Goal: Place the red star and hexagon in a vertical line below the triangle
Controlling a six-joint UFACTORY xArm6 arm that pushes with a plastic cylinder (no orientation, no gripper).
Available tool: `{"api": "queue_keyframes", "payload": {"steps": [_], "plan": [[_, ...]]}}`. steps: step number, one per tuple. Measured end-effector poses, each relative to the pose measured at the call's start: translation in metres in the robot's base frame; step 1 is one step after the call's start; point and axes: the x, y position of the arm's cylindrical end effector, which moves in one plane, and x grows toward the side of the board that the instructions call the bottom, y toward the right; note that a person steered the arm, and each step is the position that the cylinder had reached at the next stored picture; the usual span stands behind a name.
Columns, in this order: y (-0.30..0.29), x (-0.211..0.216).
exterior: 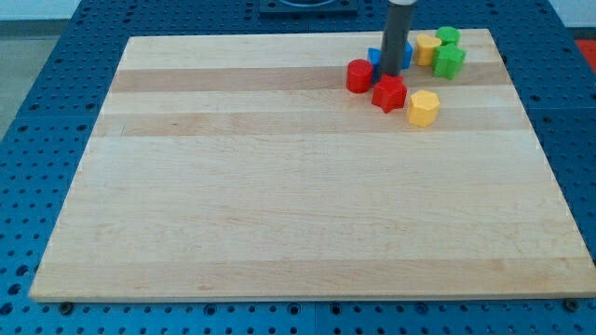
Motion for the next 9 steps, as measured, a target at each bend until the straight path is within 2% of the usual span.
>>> {"api": "queue_keyframes", "payload": {"steps": [1, 2, 3, 4, 5, 6, 9], "plan": [[-0.017, -0.012], [0.006, 0.006], [0.072, 0.035], [0.125, 0.038], [0.134, 0.069], [0.093, 0.091], [-0.034, 0.083]]}}
